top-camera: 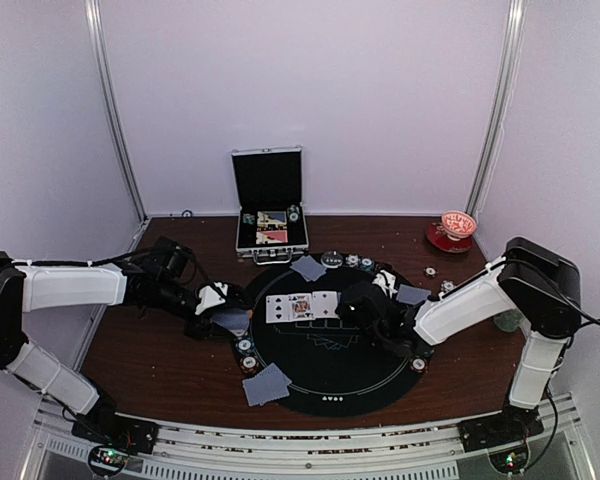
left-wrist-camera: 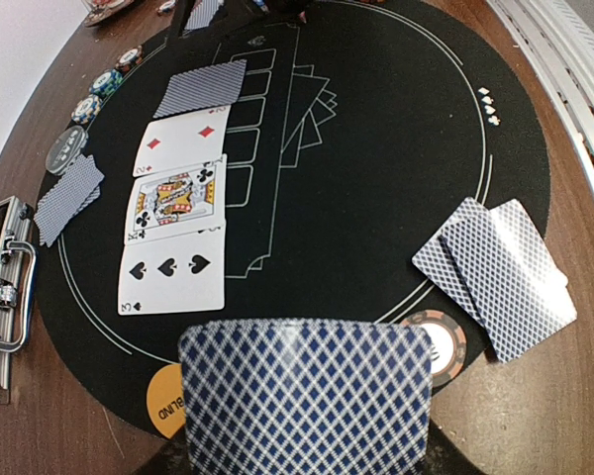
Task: Distribute texas hold em gaming equipment
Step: Flop the poker card in the community card area, then pick up the poker card from the face-down deck piles.
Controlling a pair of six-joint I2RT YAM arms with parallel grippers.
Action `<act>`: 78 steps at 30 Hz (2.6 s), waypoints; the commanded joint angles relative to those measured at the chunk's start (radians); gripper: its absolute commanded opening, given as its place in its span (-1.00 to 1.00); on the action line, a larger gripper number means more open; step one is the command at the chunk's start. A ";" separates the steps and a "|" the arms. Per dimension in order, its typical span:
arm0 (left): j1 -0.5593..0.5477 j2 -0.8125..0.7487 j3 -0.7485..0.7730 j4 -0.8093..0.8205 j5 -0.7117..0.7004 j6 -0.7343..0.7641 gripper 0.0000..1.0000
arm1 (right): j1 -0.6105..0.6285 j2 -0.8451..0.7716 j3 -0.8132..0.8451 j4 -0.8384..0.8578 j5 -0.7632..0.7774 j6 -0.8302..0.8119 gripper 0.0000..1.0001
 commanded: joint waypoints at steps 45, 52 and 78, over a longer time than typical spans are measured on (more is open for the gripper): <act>-0.019 -0.019 -0.005 -0.010 0.012 0.045 0.13 | 0.135 0.334 0.695 -0.287 -0.739 -0.430 0.27; -0.018 -0.018 -0.004 -0.011 0.012 0.047 0.13 | 0.112 0.281 0.628 -0.332 -0.607 -0.443 -0.03; -0.018 -0.005 0.000 -0.010 0.007 0.043 0.13 | 0.158 0.185 0.605 -0.417 -0.605 -0.536 -0.24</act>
